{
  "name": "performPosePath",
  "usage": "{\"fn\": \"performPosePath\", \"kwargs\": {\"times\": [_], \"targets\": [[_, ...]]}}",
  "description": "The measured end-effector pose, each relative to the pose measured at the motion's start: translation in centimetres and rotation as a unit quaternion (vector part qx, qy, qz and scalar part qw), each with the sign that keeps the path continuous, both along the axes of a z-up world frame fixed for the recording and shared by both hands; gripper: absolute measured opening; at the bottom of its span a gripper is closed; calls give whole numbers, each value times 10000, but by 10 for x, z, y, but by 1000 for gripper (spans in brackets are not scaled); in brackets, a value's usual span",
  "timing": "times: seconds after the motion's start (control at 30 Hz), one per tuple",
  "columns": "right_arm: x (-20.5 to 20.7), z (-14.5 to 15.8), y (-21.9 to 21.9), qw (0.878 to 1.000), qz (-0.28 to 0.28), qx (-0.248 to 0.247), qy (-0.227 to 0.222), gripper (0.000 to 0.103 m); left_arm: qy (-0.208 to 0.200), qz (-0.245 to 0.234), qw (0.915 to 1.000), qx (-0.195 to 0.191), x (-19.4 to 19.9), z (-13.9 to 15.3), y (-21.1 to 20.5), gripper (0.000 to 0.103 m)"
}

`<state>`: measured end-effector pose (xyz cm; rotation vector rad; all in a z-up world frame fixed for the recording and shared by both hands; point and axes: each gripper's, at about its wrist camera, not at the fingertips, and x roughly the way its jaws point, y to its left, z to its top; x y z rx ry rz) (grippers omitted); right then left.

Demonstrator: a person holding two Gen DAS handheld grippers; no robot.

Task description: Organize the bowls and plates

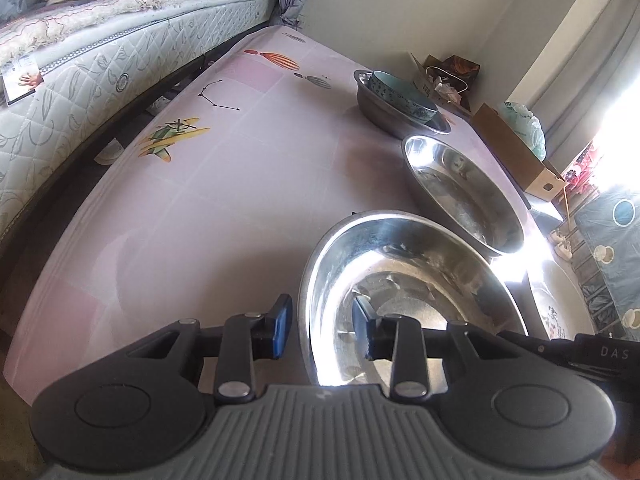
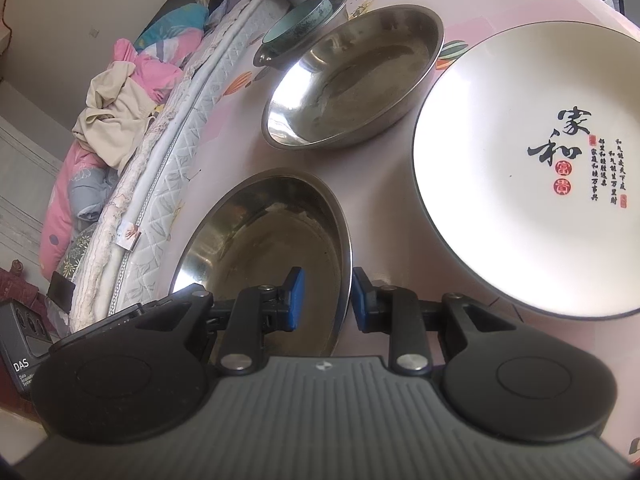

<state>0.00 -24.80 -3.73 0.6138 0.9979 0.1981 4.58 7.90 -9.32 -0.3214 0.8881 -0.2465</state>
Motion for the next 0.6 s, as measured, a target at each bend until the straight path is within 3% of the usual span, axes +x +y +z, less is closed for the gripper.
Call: {"fn": "performPosePath", "kwargs": {"times": [0.13, 0.6], "targets": [[1, -1, 1, 10000, 19, -27, 17, 25, 16, 2, 10000, -56, 2, -1, 0, 27], [7, -1, 6, 9999, 46, -132, 9, 25, 113, 62, 9999, -70, -9, 2, 2, 28]]}}
